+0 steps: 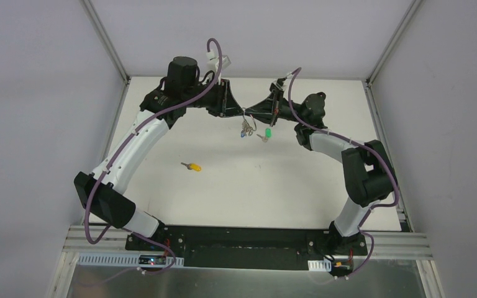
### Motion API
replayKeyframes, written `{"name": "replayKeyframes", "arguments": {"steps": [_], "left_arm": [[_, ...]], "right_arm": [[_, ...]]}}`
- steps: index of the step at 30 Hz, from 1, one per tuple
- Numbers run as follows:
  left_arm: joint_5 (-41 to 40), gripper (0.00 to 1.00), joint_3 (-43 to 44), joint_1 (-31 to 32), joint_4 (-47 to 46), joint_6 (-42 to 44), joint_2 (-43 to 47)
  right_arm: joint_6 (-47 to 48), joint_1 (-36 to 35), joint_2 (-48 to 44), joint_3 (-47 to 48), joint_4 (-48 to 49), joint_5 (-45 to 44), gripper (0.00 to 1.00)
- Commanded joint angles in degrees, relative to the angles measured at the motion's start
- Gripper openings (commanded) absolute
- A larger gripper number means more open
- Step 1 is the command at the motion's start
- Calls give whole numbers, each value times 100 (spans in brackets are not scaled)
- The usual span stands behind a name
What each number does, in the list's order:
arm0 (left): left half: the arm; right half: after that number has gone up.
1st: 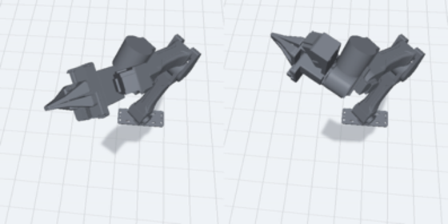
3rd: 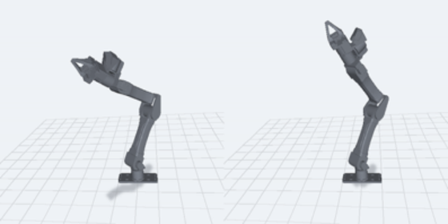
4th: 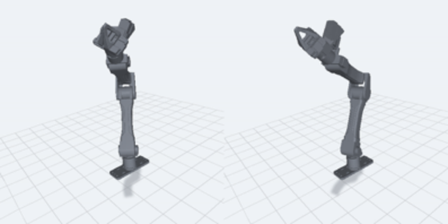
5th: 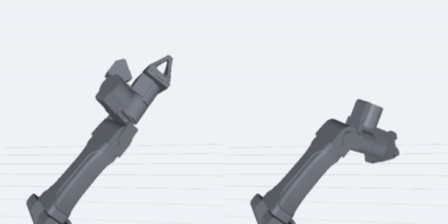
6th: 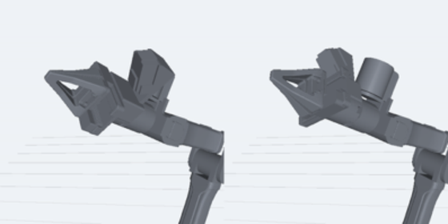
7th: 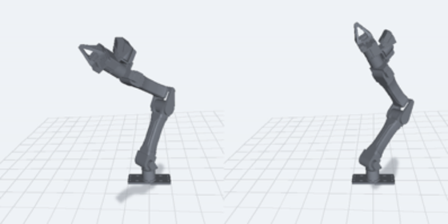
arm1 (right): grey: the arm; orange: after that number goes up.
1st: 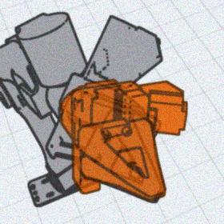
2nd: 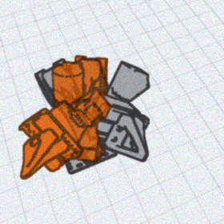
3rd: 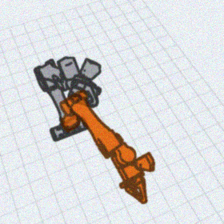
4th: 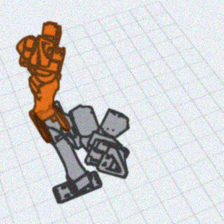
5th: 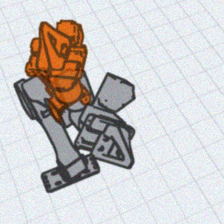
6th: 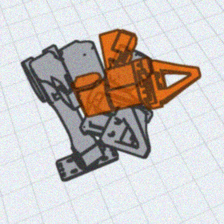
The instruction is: Put the keys on the keyring
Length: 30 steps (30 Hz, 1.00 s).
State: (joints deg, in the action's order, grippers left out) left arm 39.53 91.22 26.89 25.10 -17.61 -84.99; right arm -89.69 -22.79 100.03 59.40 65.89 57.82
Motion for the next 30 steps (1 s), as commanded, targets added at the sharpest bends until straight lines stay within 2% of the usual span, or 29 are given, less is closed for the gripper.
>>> {"name": "replayKeyframes", "arguments": {"steps": [1, 8, 12, 19, 24, 28, 30], "left_arm": [[-105, 24, -95, -13, -201, 5, 55], [-163, 11, -123, -18, -199, 55, 57], [-160, 1, -43, -18, -204, 55, 0], [-122, 0, 266, -18, 65, 338, -211], [-13, 0, 347, -16, 394, 864, -209], [32, 0, 437, -17, 886, 1411, -140], [90, 0, 510, -11, 1220, 1657, -107]], "right_arm": [[-59, 11, -261, 4, 346, -181, 0], [-20, 13, -262, -66, 346, -241, 0], [52, 11, -287, -107, 338, -250, 0], [680, 15, -384, -139, 92, -90, 1], [1518, 40, -532, -76, -410, 189, 21], [2369, 102, -690, -37, -969, 503, 48], [3091, 111, -774, 17, -1443, 680, 58]]}}
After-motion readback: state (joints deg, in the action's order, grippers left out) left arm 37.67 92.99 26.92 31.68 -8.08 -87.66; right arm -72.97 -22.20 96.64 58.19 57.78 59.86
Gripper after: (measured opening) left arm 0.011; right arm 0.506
